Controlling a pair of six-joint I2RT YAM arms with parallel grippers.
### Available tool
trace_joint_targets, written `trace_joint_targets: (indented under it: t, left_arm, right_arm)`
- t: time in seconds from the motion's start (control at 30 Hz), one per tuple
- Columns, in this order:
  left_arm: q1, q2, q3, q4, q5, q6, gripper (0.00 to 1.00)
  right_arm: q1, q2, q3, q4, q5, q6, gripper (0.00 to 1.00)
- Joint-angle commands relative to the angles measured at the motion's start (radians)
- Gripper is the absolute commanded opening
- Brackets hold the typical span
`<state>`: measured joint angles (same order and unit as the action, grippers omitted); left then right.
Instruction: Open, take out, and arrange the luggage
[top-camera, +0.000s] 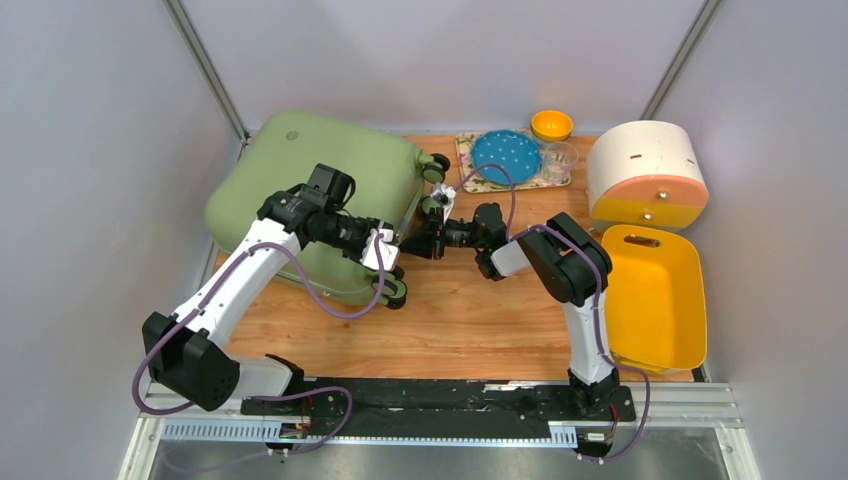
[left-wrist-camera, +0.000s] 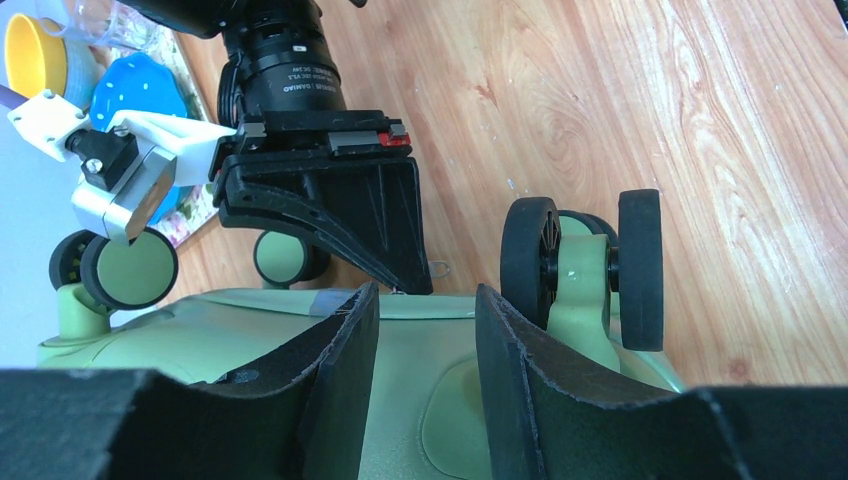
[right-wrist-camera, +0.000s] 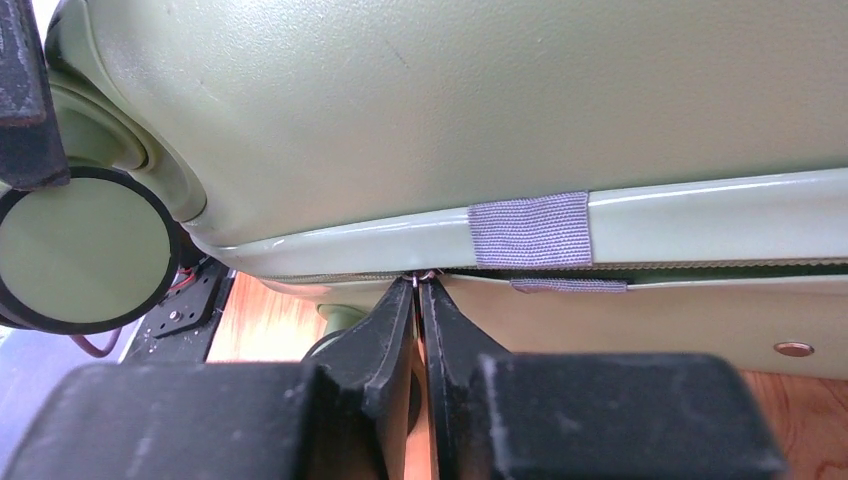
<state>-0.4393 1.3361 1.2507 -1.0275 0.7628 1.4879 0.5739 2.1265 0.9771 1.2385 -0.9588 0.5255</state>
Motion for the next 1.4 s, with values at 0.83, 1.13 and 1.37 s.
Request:
trace_joint_targets:
  t: [0.83, 1.13, 1.37]
  left_arm:
    - [0.007, 0.063, -0.109, -0.365, -0.183, -0.021, 0.51]
    - [0.007, 0.064, -0.111, -0.365, -0.186, -0.014, 0.51]
    - [0.007, 0.060, -0.119, -0.367, -0.192, -0.011, 0.50]
  right_arm:
    - [0.038, 0.029, -0.060, 0.127, 0.071, -0.030, 0.25]
    - [0.038, 0.032, -0.063, 0.127, 0.092, -0.033, 0.17]
    - [0.000, -0.028, -0.107, 0.043, 0.152, -0.108, 0.00]
